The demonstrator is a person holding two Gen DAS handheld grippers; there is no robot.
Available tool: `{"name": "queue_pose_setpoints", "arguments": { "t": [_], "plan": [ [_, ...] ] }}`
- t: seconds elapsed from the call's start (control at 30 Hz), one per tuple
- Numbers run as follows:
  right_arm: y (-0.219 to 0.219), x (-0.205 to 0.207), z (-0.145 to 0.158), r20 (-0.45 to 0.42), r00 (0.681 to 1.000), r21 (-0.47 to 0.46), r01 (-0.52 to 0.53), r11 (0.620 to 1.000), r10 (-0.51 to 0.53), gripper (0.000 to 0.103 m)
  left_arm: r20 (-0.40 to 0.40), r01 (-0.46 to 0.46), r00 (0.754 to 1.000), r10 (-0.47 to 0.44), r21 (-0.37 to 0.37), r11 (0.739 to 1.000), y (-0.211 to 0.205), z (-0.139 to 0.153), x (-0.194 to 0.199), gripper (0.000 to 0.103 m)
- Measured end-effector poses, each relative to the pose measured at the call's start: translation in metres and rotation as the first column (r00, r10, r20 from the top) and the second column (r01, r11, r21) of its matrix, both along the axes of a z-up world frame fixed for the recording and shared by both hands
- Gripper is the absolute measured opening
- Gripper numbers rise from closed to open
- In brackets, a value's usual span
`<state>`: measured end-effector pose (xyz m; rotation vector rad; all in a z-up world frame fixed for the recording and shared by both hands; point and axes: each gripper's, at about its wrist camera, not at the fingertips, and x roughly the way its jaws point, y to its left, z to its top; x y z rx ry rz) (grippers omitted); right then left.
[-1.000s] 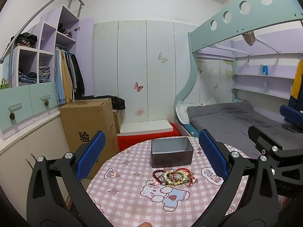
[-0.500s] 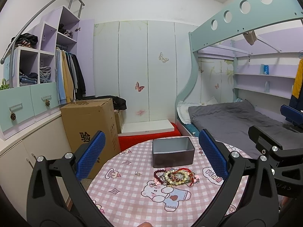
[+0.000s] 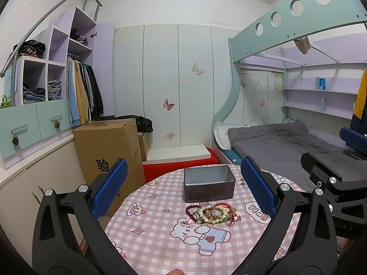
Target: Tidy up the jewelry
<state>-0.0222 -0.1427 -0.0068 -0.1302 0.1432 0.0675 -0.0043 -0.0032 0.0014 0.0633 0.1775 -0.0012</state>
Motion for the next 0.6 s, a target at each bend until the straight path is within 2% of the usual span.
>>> {"name": "queue_pose_setpoints", "arguments": {
  "t": [0.6],
  "plan": [
    [-0.0006, -0.0017, -0.0023, -0.007, 1.0, -0.002, -0.002, 1.0, 0.002, 0.096, 0.0, -0.008, 1.0, 0.008, 0.008, 1.0, 0.0001, -0.006, 0.0018, 0.097]
  ]
}}
